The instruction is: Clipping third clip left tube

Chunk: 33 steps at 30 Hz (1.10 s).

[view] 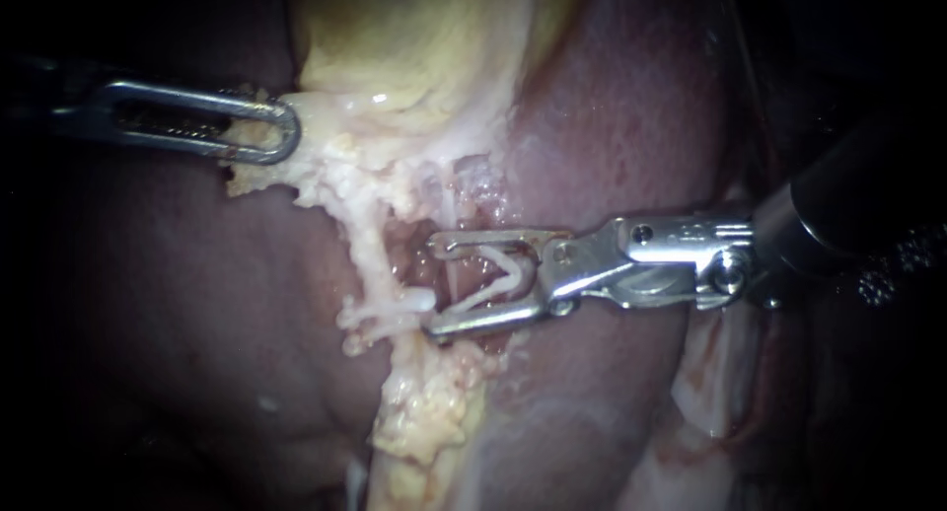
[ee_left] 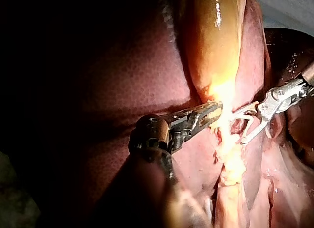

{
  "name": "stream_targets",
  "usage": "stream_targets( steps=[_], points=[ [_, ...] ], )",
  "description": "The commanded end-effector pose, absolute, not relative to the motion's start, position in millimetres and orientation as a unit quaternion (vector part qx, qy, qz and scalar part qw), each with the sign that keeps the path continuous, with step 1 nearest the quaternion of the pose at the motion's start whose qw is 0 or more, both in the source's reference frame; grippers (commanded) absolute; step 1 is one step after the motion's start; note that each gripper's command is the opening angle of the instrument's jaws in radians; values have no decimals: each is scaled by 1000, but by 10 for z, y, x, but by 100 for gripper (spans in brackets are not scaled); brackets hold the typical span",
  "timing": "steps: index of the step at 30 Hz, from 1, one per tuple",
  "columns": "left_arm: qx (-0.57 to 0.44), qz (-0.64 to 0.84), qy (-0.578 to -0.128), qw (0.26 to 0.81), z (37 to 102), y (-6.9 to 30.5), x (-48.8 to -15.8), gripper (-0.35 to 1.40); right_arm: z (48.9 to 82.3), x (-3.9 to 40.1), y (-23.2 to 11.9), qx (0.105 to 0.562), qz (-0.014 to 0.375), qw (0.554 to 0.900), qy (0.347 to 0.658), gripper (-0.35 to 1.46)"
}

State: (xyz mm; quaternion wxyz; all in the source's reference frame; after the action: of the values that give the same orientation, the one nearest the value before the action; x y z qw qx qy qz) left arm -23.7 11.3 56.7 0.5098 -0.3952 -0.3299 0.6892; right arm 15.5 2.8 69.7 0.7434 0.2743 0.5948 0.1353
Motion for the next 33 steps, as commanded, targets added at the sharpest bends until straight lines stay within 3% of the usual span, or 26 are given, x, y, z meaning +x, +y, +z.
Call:
stream_targets(
  steps=[1,17,33],
  points=[
    [-395,689,-330,511,567,113,-238,-35,699,156,28,276,136,742,596,48],
    [-395,689,-331,510,567,112,-238,-35,699,200,22,330,131,670,652,47],
    [-394,687,-333,511,569,111,-238,-35,693,238,38,327,162,653,663,47]
  ],
)
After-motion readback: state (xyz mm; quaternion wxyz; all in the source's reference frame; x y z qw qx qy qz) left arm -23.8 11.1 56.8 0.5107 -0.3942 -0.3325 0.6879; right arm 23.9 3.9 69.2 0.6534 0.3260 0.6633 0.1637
